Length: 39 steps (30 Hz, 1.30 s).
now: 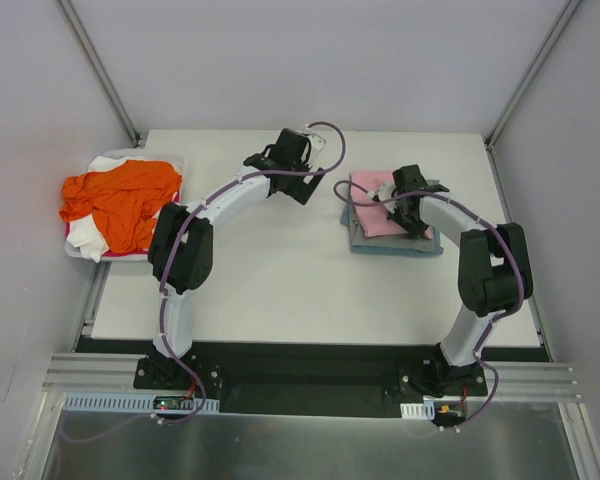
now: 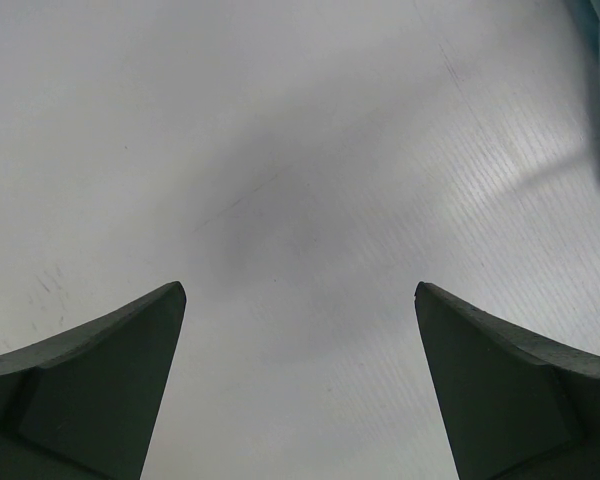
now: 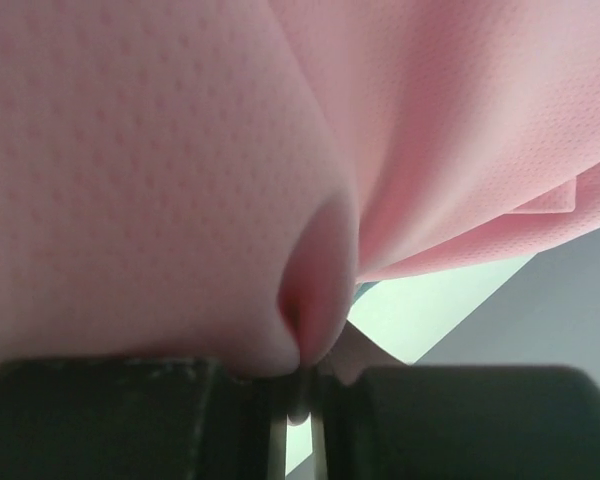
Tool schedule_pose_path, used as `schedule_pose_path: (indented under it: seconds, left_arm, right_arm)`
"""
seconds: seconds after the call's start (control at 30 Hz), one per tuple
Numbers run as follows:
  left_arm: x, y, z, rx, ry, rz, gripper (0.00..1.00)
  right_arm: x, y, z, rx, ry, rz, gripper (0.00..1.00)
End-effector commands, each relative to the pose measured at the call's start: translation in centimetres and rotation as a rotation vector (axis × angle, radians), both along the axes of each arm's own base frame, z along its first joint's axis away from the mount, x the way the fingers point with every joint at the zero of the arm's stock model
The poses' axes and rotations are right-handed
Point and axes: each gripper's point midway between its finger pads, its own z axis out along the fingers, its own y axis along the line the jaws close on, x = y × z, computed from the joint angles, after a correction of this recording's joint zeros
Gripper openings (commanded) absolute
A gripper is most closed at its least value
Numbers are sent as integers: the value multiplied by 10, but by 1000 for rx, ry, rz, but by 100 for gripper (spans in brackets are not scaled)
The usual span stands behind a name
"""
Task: Fold and stack the t-shirts
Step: Neatly place the folded tshirt to the corner
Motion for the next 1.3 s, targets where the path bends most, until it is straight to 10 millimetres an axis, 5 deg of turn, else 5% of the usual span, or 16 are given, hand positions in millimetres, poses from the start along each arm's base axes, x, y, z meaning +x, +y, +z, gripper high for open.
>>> schedule_pose_path:
  seconds: [0.0,0.6,1.1,1.27]
  left_arm:
    - [1,-3,39,-56,-77,6,99]
    - [-1,-5,40,-67,-74,2,99]
    - [-5,-1,42,-66,-83,-4,100]
    - [-6,-1,41,-69,-81,-4,99]
  right_arm:
    - [-3,-4,4,4,0,-12,5]
    - [-32,14,33,39,-16,4,1]
    - [-39,25,31,12,7,27,1]
    - [-31,18,29,-32,-24,10,47]
